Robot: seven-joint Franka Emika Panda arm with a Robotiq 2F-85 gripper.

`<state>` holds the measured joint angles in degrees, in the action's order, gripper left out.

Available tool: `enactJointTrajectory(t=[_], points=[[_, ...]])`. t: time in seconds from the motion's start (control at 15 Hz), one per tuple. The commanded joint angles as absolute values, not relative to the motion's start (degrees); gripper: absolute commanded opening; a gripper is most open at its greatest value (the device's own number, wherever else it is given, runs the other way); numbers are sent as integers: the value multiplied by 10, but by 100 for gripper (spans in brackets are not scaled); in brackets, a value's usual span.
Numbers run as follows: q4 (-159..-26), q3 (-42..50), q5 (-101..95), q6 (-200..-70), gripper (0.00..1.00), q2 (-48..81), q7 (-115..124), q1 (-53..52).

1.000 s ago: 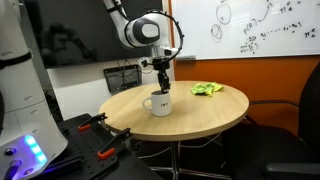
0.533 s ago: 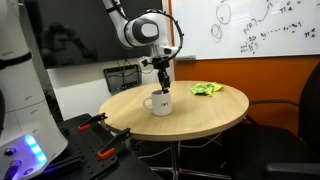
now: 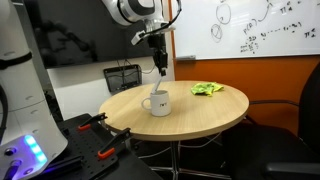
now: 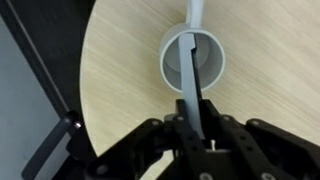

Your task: Take the white pen out of the white mug

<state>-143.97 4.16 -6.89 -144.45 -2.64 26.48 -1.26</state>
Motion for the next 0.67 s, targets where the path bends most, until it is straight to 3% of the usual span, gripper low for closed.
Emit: enactJointTrajectory(t=[0.0,0.6], points=[[-1437,28,-31,-1389,6,-74,221,-1],[-1378,61,-10,-1353,6,-7,99,50]])
